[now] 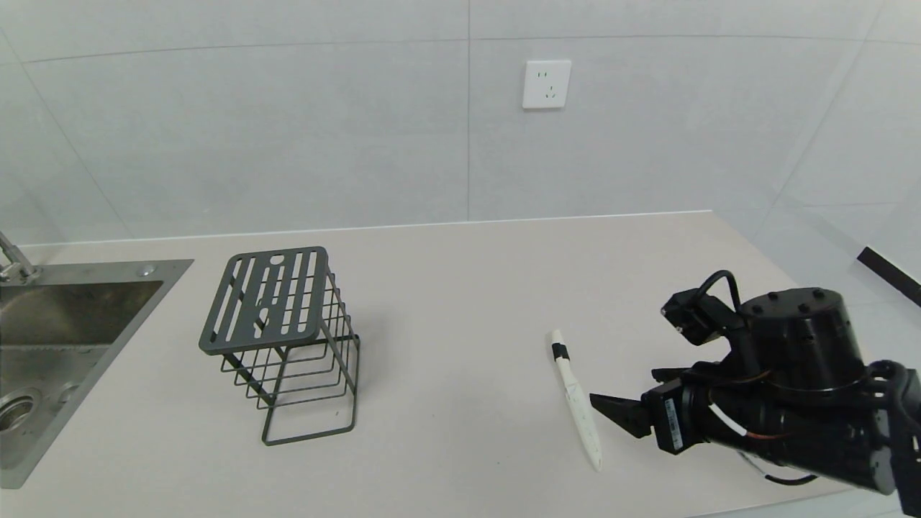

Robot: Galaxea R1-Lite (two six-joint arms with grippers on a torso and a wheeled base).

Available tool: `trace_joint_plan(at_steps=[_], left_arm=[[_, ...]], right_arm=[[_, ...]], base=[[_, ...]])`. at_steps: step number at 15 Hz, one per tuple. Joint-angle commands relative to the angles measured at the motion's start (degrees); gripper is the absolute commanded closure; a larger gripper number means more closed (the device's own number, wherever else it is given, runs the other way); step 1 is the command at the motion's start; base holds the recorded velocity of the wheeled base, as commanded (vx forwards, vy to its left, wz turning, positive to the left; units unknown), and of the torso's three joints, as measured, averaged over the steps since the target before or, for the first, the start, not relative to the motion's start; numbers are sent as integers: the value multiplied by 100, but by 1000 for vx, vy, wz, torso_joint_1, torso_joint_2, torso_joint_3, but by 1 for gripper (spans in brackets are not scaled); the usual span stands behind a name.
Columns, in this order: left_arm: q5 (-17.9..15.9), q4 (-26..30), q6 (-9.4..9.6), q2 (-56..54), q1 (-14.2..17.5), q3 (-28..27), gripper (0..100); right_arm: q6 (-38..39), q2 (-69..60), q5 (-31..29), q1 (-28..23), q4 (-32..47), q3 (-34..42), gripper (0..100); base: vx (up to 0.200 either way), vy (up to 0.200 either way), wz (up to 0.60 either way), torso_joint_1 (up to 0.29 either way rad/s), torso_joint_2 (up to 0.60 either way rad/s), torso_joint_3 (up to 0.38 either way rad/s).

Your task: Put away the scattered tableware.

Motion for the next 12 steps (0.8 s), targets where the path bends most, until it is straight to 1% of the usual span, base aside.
trace_joint_plan(at_steps=[1,8,11,12], left_arm=[[-2,-1,-1,7,0,1,0],[-2,-1,8,7,0,1,0],[-2,-1,8,7,0,1,0],[-2,-1,8,7,0,1,0]], right_arm=[[26,399,-103,169,13,-127,0],[43,1023,-288,160,22,-303,0],[17,1393,-437,239,30,-681,0],[8,1586,-622,309,30,-804,0]], base=[[0,0,0,0,0,0],[0,0,0,0,0,0],[0,0,0,0,0,0],[0,0,0,0,0,0]])
